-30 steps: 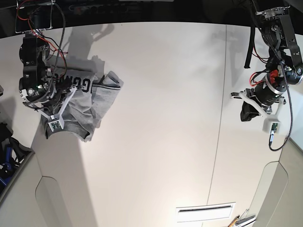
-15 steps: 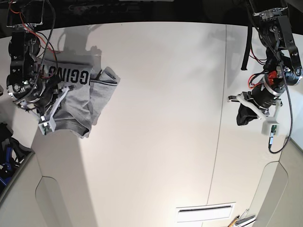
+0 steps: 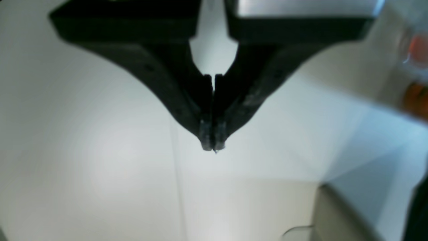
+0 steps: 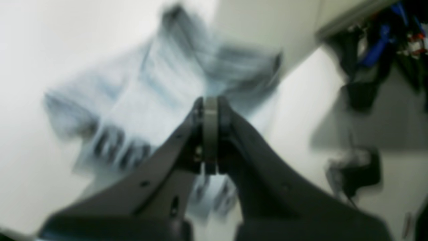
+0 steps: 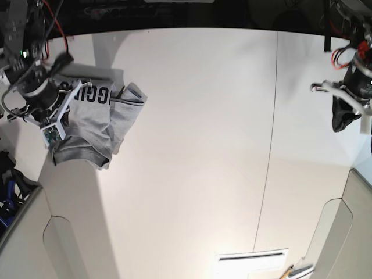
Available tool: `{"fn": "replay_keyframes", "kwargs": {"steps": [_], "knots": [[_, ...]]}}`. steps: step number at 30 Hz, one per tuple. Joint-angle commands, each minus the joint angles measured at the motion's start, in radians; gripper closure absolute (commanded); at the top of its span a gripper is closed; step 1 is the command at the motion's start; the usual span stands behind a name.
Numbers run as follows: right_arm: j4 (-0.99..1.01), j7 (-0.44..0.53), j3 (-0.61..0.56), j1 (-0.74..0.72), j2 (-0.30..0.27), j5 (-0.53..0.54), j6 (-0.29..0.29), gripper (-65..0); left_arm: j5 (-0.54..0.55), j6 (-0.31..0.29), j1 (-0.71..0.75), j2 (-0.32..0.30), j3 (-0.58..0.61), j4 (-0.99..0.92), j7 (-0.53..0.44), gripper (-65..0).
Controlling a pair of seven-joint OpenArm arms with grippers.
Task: Fold the T-shirt properly
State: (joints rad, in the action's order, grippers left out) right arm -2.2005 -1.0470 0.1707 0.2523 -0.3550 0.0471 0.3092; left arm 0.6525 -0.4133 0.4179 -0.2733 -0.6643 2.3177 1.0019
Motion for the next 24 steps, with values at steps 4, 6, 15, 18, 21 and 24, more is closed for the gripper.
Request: {"fn": "replay_keyframes", "kwargs": {"steps": [4,6,15,18,21,24], "knots": [[-0.156,0.025,0.163,0.224,-0.047,-0.029,-0.023,0.0,0.086,-0.005,0.192,-0.013,-0.198,0.039,0.006,0.0],[-0.156,0.021,0.262,0.334,-0.064,-0.024,-0.024,0.0,0.169,-0.040,0.265,-0.012,-0.283,0.039,0.061,0.0],[-0.156,-0.114,0.531,0.707,-0.082,0.416,0.132,0.0,0.554,-0.174,0.590,-0.012,-0.439,0.019,0.223,0.0],[-0.156,-0.117,0.525,0.825,-0.082,0.533,0.169,0.0,0.653,-0.214,0.686,-0.013,-0.435,-0.025,0.289,0.0],[-0.156,-0.135,0.489,0.928,-0.098,0.621,0.214,0.0,0.711,-0.228,0.775,-0.043,-0.392,-0.098,0.342,0.0],[-0.036,-0.136,0.385,1.003,-0.154,0.634,0.243,0.0,0.711,-0.241,0.863,-0.109,-0.276,-0.211,0.341,0.0]]}}
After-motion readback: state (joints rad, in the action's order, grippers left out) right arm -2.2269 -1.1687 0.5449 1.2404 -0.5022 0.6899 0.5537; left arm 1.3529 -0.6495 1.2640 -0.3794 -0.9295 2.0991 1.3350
